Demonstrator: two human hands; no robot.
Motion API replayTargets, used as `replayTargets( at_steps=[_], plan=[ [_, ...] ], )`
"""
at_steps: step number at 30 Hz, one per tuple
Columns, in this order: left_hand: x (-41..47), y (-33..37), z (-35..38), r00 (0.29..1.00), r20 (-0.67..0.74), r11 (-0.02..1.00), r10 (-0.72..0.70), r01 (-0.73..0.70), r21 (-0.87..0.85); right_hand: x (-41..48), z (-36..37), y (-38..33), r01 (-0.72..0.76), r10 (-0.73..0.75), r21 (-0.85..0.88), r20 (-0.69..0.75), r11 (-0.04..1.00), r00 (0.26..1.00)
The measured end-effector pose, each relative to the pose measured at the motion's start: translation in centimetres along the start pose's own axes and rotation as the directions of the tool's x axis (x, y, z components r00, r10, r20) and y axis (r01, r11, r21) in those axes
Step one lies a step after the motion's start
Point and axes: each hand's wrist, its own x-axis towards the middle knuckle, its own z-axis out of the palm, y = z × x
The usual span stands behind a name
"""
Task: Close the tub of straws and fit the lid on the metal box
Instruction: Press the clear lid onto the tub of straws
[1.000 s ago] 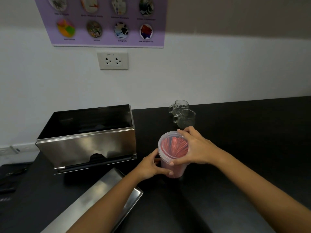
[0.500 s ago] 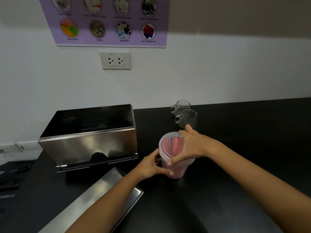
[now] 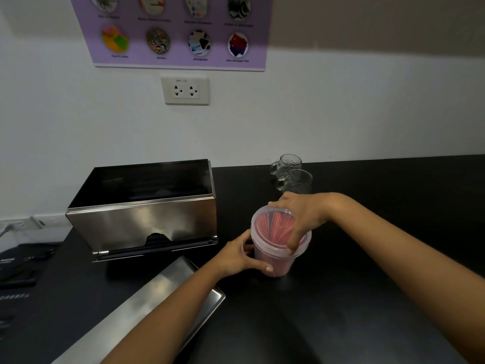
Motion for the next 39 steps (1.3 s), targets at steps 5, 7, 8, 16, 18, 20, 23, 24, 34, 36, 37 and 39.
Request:
replayTargets(
  at_steps=[5,7,8,16,18,20,23,24,34,36,37,39],
  plan=[
    [0.0,0.0,0.1,1.0,-0.006,1.0,-0.005,0.005,-0.005,0.1,0.4,-0.1,-0.06,0.059,-0.003,-0.041,0.998,0.997],
    [0.0,-0.1,0.1,1.0,-0.011,1.0,-0.003,0.003,-0.001,0.1,0.6,-0.3,-0.092,0.091,-0.011,-0.055,0.996,0.994],
    [0.0,-0.1,0.1,1.0,-0.013,1.0,-0.004,0.004,0.006,0.0,0.7,-0.5,-0.105,0.104,-0.014,-0.061,0.994,0.993],
    [-0.1,0.0,0.1,1.0,0.0,1.0,-0.003,0.003,0.006,-0.1,1.2,-1.6,-0.221,0.216,-0.039,-0.109,0.974,0.97],
    [-0.1,0.1,0.0,1.0,0.006,1.0,-0.007,0.007,0.014,0.1,1.4,-1.5,-0.242,0.237,-0.03,-0.109,0.97,0.965],
    [-0.1,0.2,0.0,1.0,0.003,1.0,-0.005,0.005,0.008,0.0,1.3,-1.0,-0.211,0.213,0.044,-0.06,0.977,0.975],
    [-0.1,0.2,0.1,1.0,-0.007,1.0,-0.001,0.001,-0.009,-0.5,0.9,0.0,-0.069,0.07,0.113,-0.005,0.991,0.998],
    [0.0,0.2,0.1,1.0,-0.006,1.0,-0.003,0.003,-0.01,-0.5,0.9,0.2,-0.031,0.032,0.107,-0.004,0.994,0.999],
    [-0.2,-0.3,0.7,0.995,-0.094,0.999,0.025,-0.03,-0.045,-0.1,1.8,0.9,0.035,-0.037,-0.013,-0.226,0.999,0.973],
    [-0.3,-0.3,0.9,0.993,-0.109,0.998,0.035,-0.04,-0.05,0.1,2.2,1.0,0.033,-0.038,-0.023,-0.262,0.999,0.964],
    [-0.4,-0.3,1.0,0.993,-0.115,0.998,0.036,-0.043,-0.052,0.1,2.3,1.1,0.034,-0.038,-0.022,-0.276,0.999,0.961],
    [-0.5,-0.2,1.1,0.993,-0.118,0.998,0.032,-0.039,-0.054,0.1,2.6,1.2,0.037,-0.037,-0.006,-0.292,0.999,0.956]
  ],
)
